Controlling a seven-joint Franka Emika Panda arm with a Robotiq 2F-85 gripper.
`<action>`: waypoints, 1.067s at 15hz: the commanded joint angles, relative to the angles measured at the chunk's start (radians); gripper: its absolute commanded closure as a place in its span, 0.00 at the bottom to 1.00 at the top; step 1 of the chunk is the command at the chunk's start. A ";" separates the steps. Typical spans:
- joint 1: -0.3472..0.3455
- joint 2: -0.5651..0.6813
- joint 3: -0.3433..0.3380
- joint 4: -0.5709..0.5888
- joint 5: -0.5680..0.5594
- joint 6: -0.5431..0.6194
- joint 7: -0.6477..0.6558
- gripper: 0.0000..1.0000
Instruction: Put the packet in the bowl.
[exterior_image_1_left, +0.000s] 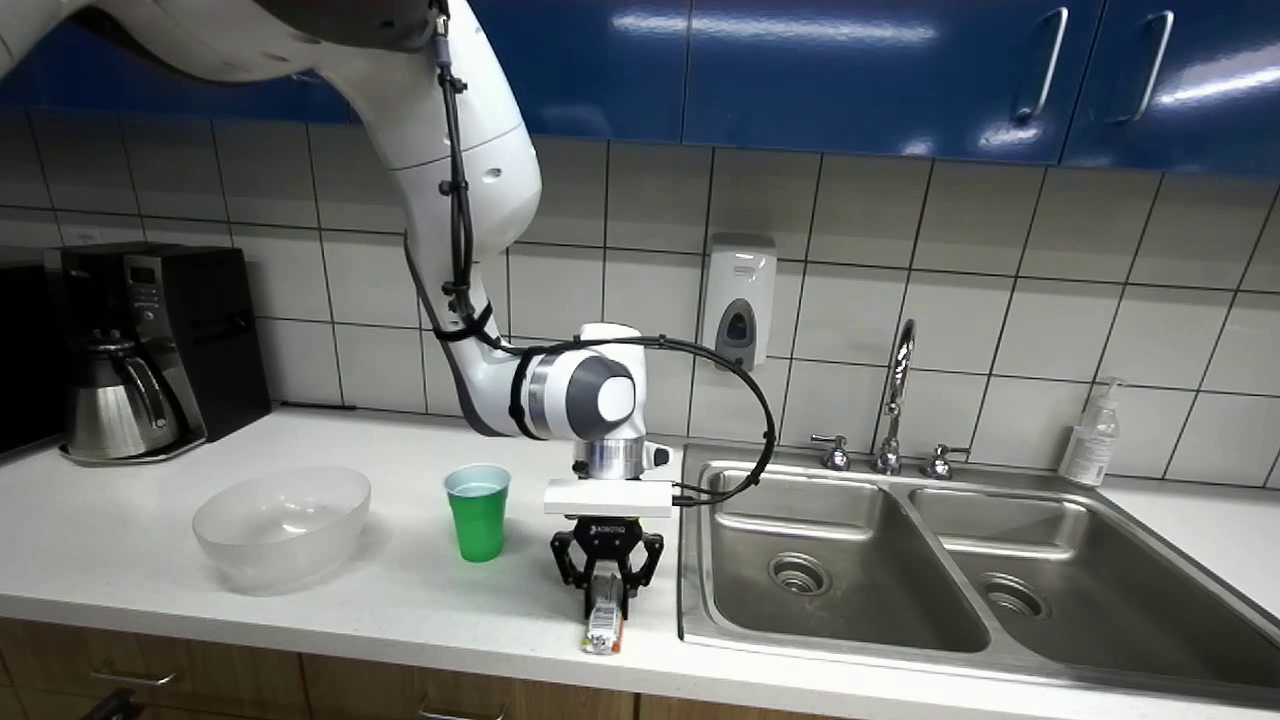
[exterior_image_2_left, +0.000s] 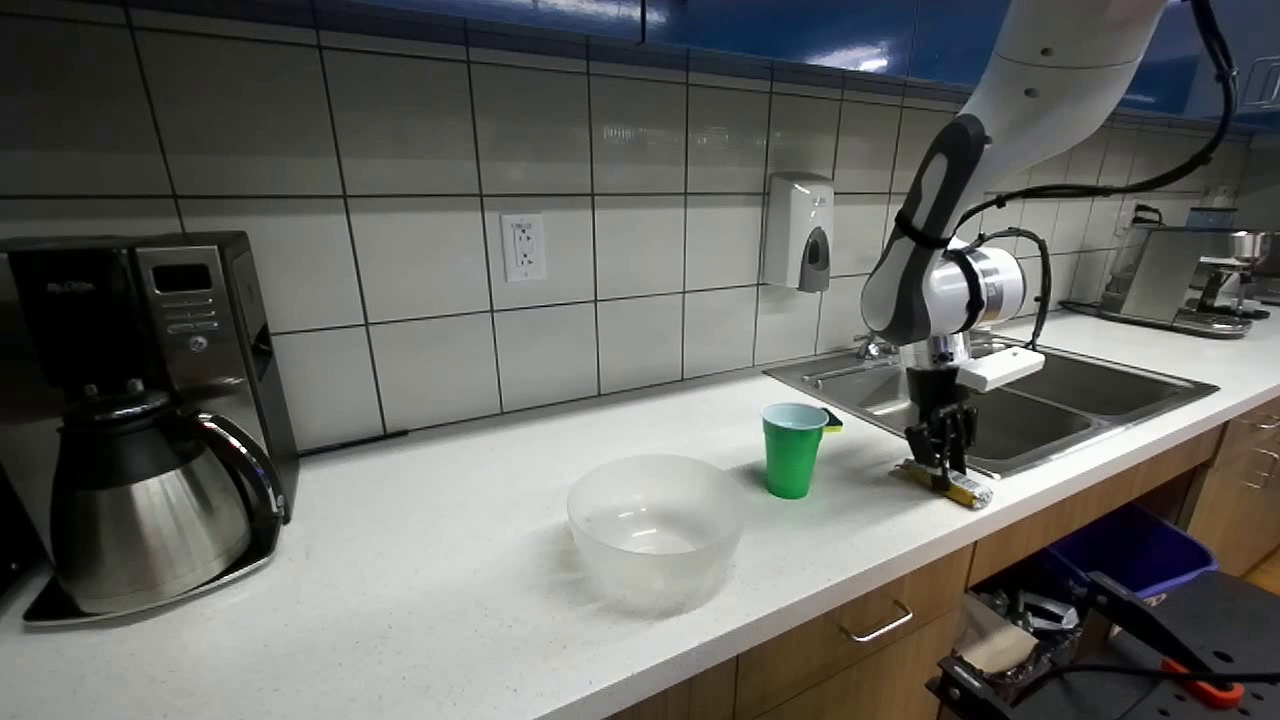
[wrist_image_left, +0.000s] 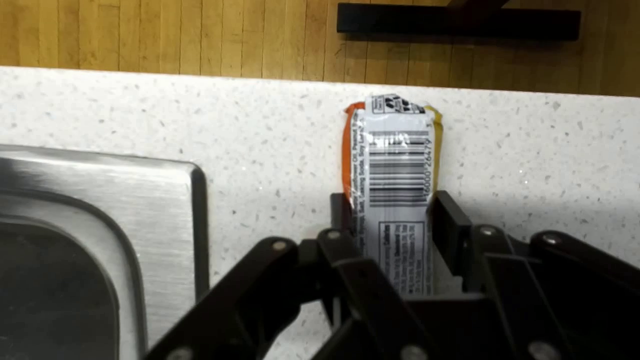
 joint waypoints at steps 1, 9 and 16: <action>-0.044 -0.005 0.032 0.006 -0.012 0.013 -0.037 0.81; -0.044 -0.176 0.017 -0.074 -0.006 -0.007 -0.014 0.82; 0.013 -0.420 -0.003 -0.224 -0.034 -0.029 0.024 0.82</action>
